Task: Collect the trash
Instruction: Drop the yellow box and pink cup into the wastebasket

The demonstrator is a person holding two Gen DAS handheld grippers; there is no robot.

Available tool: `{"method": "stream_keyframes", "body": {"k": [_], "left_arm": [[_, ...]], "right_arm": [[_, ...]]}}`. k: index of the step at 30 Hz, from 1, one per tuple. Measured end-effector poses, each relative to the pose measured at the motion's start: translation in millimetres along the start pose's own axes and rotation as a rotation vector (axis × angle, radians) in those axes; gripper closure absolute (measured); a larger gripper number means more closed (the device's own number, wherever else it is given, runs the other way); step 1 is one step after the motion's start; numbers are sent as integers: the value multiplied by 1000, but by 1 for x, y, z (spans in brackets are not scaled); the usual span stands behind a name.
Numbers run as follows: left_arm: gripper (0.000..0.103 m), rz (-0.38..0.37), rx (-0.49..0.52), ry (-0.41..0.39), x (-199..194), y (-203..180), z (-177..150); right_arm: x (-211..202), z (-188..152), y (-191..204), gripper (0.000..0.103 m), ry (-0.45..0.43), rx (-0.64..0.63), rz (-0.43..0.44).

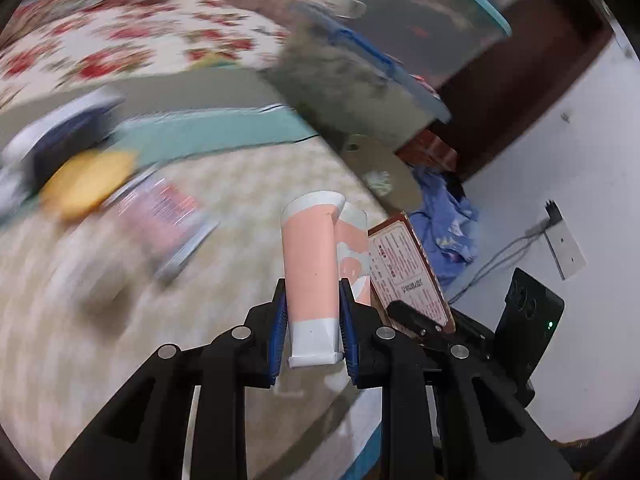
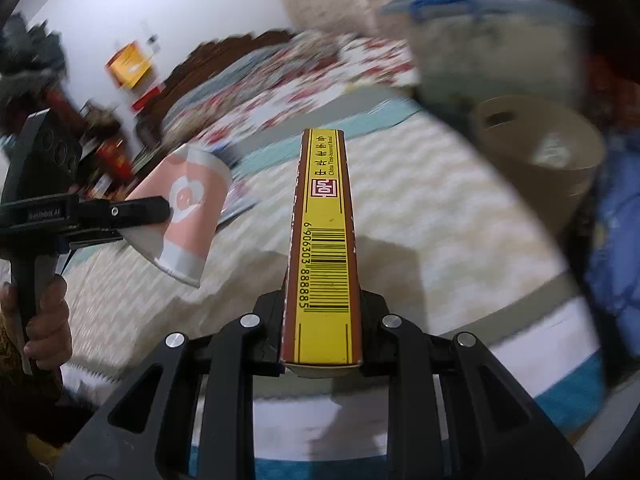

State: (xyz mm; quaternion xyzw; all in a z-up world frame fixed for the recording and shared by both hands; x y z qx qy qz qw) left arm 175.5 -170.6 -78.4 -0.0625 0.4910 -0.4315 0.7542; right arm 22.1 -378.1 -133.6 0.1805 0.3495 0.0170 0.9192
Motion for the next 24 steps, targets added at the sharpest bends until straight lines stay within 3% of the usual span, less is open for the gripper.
{"method": "stream_keyframes", "body": {"k": [8, 16, 18, 19, 20, 24], "left_arm": [[78, -2, 245, 21, 111, -97, 102], [71, 45, 354, 23, 217, -146, 165], [63, 70, 362, 5, 239, -148, 175], [49, 85, 361, 0, 247, -148, 178], [45, 109, 353, -1, 259, -146, 182], [44, 81, 306, 1, 256, -136, 182]], "right_arm": [[-9, 62, -122, 77, -92, 197, -158], [25, 109, -204, 75, -85, 266, -243], [36, 115, -215, 66, -75, 272, -259], [39, 117, -221, 46, -77, 277, -273], [39, 119, -225, 34, -95, 284, -292], [21, 116, -226, 34, -171, 308, -273]]}}
Point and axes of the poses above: each gripper's, at about its wrist camera, not at the fingertips, and x roughly the way its jaws point, y to its left, z to its top, the point moved 2 cm from there along x, roughly the way its jaws point, and after that the axes turned 2 degrees about -x, right-handed, at the moved point
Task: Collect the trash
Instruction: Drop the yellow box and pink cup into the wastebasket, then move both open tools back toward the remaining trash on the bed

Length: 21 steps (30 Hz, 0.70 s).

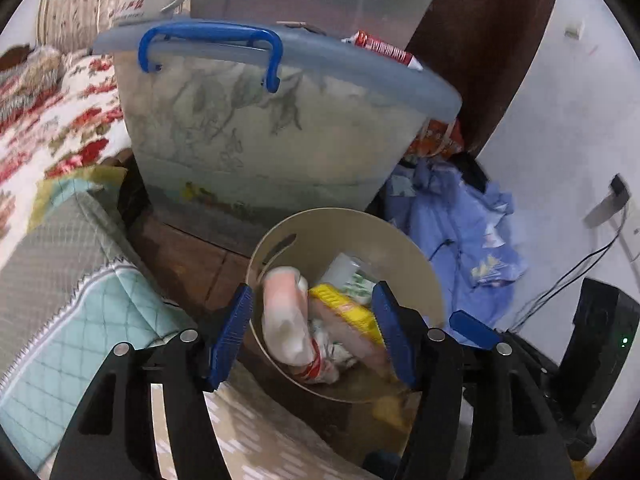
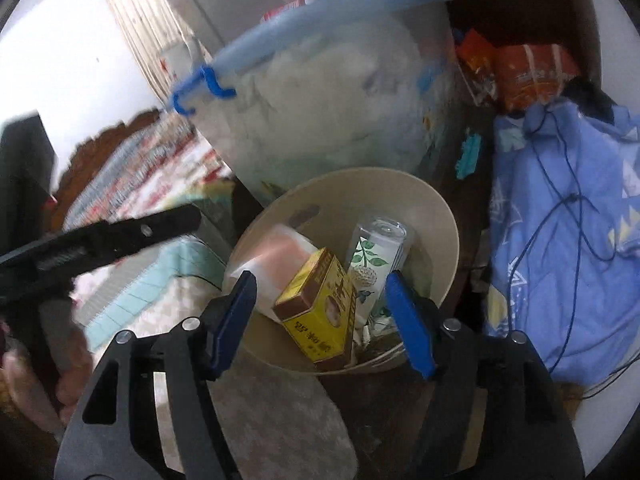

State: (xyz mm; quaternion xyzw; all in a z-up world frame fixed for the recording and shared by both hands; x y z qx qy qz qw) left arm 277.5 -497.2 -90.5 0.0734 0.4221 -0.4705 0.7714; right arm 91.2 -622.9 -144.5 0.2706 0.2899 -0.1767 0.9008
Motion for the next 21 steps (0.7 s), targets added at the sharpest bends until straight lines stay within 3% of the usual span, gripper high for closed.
{"method": "stream_keyframes", "body": {"k": [4, 9, 16, 21], "left_arm": [[44, 11, -4, -43, -34, 4, -18], [44, 56, 10, -75, -94, 9, -71], [44, 111, -33, -99, -169, 33, -157], [44, 148, -81, -114, -210, 54, -201]], "right_arm": [[-24, -16, 11, 34, -28, 12, 51], [-55, -57, 38, 34, -32, 44, 125], [-91, -116, 82, 34, -17, 41, 151], [-112, -148, 111, 34, -4, 17, 145]]}}
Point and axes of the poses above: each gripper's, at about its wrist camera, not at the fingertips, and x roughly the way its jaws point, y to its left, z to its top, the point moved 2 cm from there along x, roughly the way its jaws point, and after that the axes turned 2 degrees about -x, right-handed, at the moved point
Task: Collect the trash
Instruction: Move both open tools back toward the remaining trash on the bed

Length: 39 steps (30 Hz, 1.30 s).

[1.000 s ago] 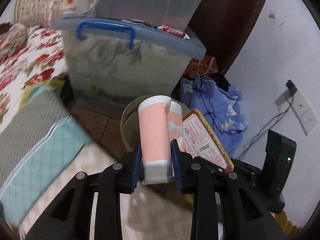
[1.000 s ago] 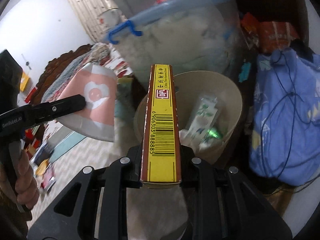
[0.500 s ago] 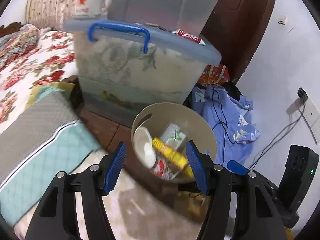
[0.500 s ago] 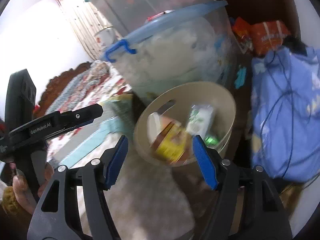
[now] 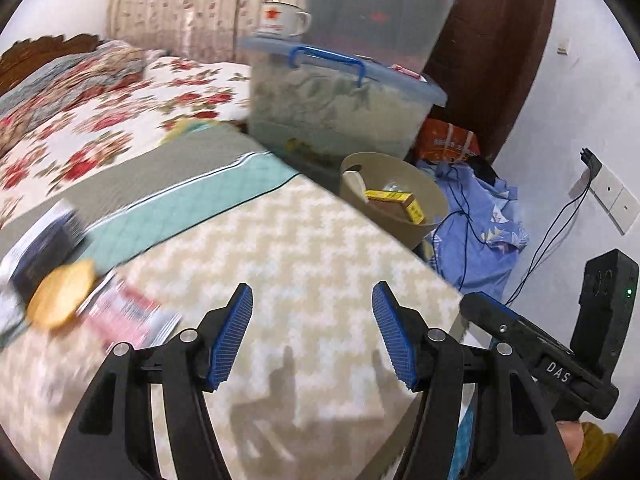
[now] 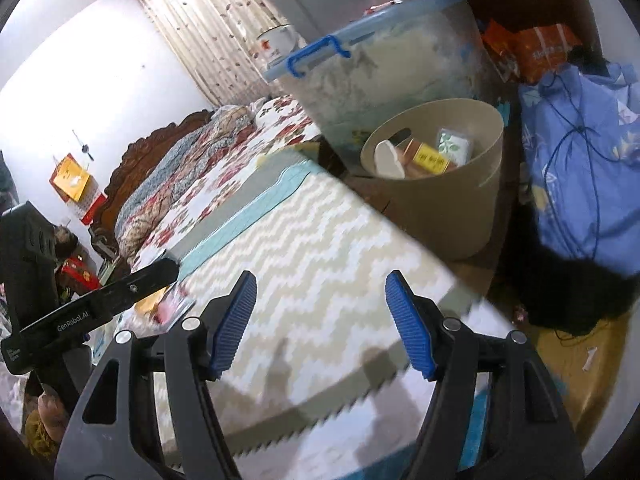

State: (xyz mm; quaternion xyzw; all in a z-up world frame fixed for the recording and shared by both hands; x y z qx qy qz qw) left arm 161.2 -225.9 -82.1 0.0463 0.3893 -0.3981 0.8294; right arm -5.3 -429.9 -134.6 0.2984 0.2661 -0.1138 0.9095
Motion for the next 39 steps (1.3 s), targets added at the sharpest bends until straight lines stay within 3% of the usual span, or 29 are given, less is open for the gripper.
{"method": "stream_keyframes", "body": {"k": [5, 17, 39], "left_arm": [[43, 26, -34, -31, -35, 25, -23], [41, 93, -25, -112, -85, 43, -46], [38, 155, 27, -190, -108, 39, -45]], "right_arm": [[-14, -21, 29, 34, 4, -17, -7], [-45, -30, 78, 33, -45, -93, -25], [-66, -29, 94, 26, -82, -94, -42]]}}
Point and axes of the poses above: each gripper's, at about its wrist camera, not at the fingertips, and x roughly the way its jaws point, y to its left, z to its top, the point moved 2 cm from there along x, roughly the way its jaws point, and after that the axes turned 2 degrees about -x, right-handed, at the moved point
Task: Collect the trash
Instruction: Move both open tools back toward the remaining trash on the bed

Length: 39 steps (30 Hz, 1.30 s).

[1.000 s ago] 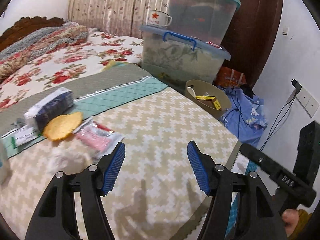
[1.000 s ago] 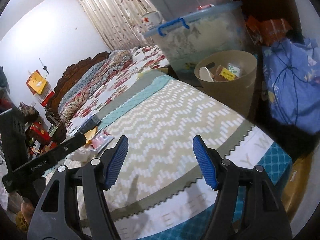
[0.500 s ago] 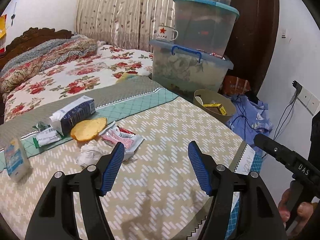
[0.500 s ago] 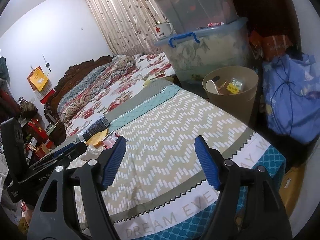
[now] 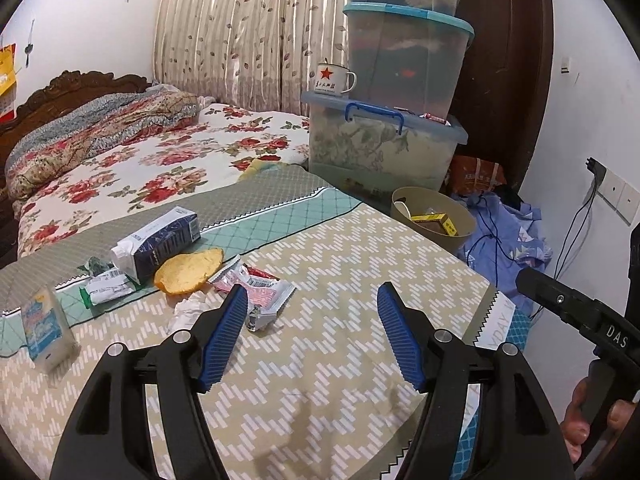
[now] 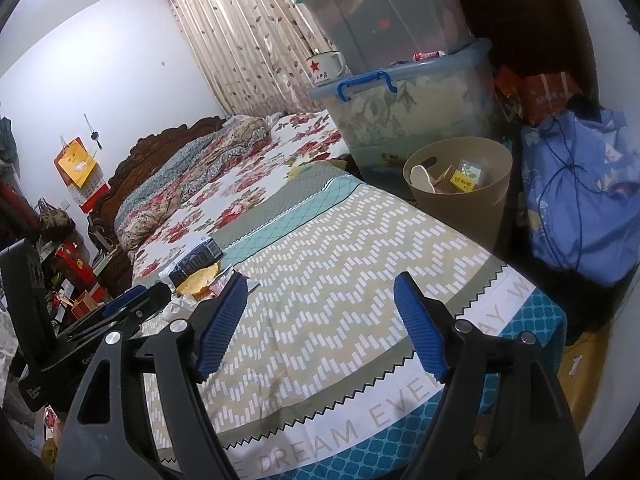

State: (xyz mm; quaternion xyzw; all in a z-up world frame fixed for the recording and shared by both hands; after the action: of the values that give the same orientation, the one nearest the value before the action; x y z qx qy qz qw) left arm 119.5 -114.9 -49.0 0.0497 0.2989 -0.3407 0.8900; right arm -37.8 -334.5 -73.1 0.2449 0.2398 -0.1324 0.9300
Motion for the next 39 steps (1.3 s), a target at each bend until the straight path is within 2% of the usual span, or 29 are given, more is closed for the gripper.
{"method": "stream_keyframes", "body": {"k": [10, 15, 23, 25, 34, 35, 37, 39], "left_arm": [[35, 37, 24, -22, -8, -4, -1], [35, 56, 30, -30, -11, -4, -3], [34, 187, 63, -37, -16, -2, -4], [30, 193, 59, -32, -16, -2, -3], [30, 181, 30, -8, -23, -2, -8], [28, 179, 26, -7, -23, -1, -8], [15, 174, 22, -8, -25, 0, -7], [9, 169, 20, -6, -27, 2, -6]], "right_arm": [[-3, -3, -4, 12, -12, 33, -7], [-2, -3, -4, 9, -14, 38, -13], [5, -6, 1, 4, -3, 29, -20], [8, -8, 1, 4, 3, 31, -17], [18, -13, -3, 4, 38, 44, -21], [18, -13, -4, 4, 36, 46, -22], [19, -13, -4, 4, 40, 45, -21], [21, -13, -3, 4, 51, 42, -20]]}}
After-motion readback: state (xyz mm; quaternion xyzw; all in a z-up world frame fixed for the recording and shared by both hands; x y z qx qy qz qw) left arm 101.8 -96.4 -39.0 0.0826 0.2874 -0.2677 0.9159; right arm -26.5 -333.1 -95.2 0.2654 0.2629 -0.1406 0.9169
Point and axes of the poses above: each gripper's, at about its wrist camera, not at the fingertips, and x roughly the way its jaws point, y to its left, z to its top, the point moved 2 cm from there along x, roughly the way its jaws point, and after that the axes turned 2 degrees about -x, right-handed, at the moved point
